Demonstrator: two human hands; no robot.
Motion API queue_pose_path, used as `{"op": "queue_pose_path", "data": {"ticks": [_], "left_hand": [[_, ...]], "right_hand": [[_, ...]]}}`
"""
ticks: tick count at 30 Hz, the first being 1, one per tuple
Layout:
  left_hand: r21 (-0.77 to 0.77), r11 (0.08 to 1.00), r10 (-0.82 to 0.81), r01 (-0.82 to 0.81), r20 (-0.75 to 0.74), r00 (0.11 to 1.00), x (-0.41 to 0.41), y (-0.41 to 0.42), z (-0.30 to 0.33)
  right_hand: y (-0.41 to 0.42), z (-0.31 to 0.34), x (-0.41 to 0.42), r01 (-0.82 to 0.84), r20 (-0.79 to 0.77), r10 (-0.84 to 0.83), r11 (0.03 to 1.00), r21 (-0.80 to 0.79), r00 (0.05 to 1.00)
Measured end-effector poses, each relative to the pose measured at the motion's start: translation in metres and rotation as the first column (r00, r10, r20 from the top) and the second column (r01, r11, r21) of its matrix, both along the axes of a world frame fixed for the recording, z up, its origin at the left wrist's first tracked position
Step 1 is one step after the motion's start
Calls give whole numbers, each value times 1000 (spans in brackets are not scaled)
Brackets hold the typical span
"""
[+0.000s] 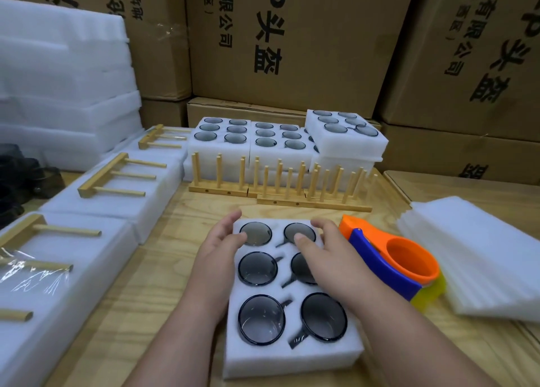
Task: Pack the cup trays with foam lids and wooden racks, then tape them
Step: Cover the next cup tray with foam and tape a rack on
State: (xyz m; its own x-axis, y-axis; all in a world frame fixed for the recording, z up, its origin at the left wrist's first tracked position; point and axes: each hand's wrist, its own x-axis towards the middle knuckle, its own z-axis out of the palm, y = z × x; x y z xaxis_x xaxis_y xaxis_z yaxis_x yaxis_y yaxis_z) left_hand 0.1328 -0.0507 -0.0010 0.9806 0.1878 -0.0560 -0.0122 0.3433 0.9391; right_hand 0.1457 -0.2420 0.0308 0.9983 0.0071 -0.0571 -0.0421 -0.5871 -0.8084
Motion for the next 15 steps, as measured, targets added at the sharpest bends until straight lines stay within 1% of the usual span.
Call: {"op": "queue_pose_path", "data": {"ticks": [3, 5, 8, 11, 15], "left_hand": [[17, 1000, -21, 21, -7, 1000, 0, -4, -1], [9, 1000, -27, 27, -4, 1000, 0, -3, -3], [36, 999, -22, 21, 6, 1000, 1, -5, -4], [68, 997, 24, -23, -11, 1000, 3, -6, -5], [62, 997, 45, -46, 5, 999, 1, -5, -1]], "right_hand": [[3, 3, 8, 5, 2, -5, 995, -102, 1000], [1, 0, 8, 10, -10, -11, 993, -117, 1000], [-4, -3, 6, 35, -17, -36, 998, -56, 999], [-7, -5, 4, 56, -14, -56, 998, 16, 998], [-10, -8, 4, 52, -17, -51, 997, 63, 999]]}}
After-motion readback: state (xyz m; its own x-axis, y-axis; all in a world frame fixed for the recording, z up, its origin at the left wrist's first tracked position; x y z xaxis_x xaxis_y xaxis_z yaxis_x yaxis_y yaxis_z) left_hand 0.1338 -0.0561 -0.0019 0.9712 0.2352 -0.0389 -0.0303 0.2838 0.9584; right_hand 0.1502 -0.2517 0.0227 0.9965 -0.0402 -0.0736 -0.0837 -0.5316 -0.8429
